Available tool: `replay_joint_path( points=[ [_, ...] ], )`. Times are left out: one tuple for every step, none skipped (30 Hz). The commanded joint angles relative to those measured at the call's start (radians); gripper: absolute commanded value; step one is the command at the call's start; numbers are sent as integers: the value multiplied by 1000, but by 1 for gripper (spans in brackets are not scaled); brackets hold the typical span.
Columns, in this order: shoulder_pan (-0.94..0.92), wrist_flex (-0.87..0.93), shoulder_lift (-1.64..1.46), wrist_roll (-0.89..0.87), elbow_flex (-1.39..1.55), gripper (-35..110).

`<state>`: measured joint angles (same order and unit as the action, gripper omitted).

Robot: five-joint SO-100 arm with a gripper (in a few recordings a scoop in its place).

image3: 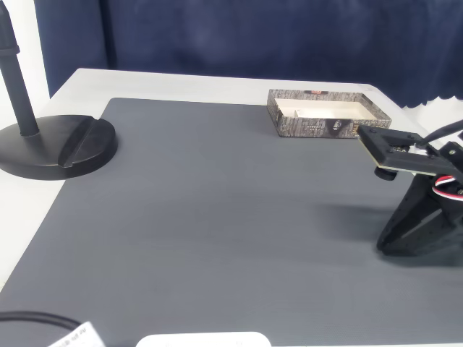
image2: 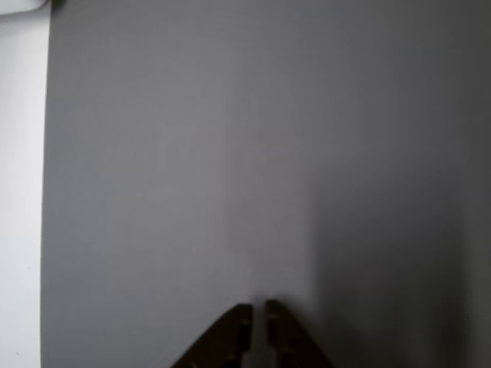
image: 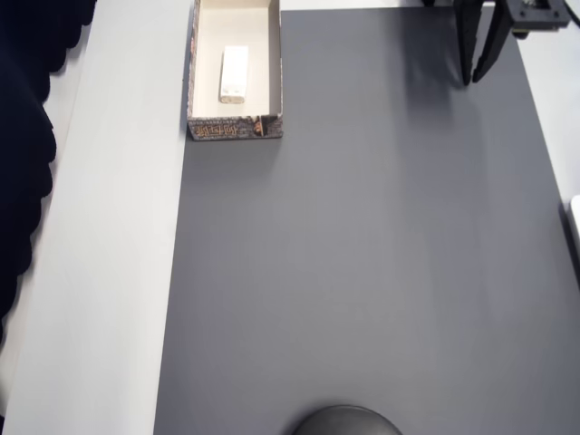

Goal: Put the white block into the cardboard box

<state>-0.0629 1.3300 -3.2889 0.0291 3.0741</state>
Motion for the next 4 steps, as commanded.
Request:
replay_joint_path(
  points=[
    [-14,2,-35,8,18,-2],
    [-14,2,-35,8,18,-2],
    [-14,2,-35,8,18,-2],
    [-14,2,-35,8,18,-2]
  ],
)
